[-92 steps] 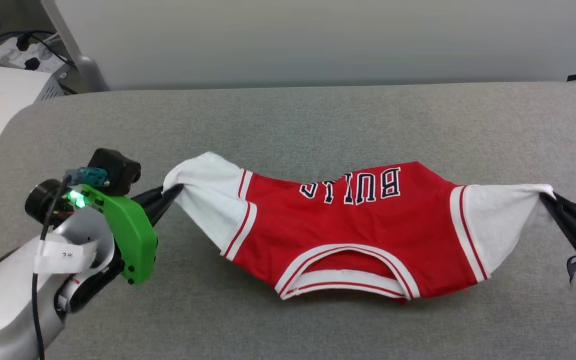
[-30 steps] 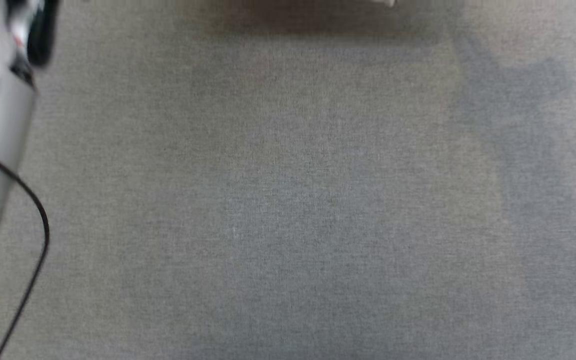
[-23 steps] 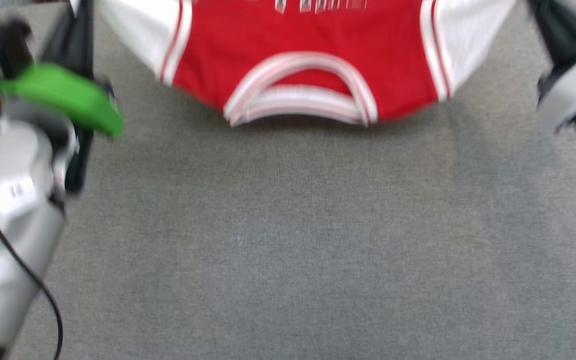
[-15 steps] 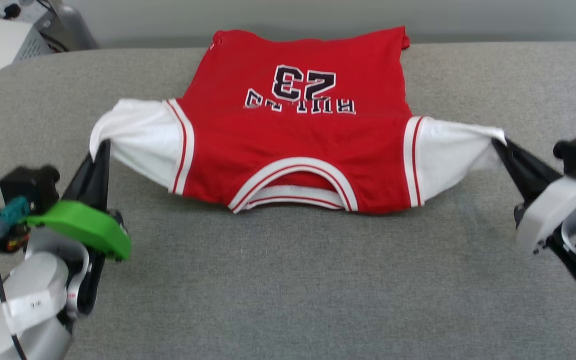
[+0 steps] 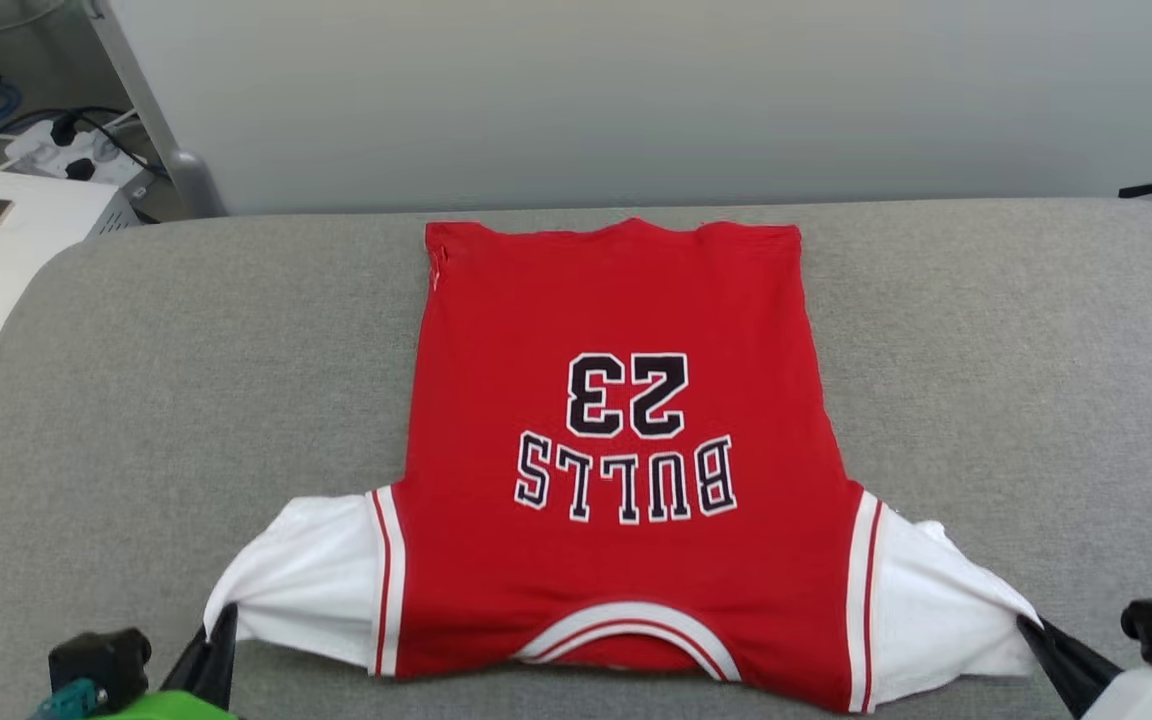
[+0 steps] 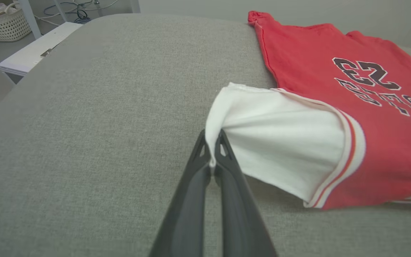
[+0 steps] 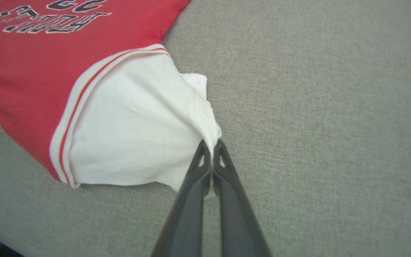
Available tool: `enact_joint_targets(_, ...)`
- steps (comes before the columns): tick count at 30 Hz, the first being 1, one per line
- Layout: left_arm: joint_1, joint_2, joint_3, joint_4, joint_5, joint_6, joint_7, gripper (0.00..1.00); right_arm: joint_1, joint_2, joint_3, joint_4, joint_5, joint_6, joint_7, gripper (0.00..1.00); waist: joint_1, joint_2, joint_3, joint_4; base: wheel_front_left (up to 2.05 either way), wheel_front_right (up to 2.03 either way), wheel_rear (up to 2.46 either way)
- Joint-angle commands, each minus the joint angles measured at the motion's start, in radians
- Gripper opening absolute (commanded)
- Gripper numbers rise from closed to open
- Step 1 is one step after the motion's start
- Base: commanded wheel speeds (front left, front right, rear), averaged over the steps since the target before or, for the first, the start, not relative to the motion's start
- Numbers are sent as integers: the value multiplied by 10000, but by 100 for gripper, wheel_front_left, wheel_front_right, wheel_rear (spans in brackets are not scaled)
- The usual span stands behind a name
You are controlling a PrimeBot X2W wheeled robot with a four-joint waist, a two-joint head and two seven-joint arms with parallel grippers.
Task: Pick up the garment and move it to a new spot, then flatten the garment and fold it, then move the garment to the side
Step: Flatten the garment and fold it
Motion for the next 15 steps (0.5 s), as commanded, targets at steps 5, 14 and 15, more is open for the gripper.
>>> enact_joint_targets(5, 816, -31, -34, 121, -240, 197, -55, 0, 1337, 282, -636, -261, -180, -9, 450, 0, 2, 0, -195, 73, 0, 0, 0)
enact_joint_targets(14, 683, -475, -249, 379, -58, -12, -94, 0, 2036, 652, -1083, -82, -466, -9, 1079, 0, 2, 0, -93, 151, 0, 0, 0)
enact_joint_targets(15, 618, -516, -277, 396, -15, -33, -96, 0, 1973, 684, -1129, -111, -572, -9, 1005, 0, 2, 0, -65, 161, 0, 0, 0)
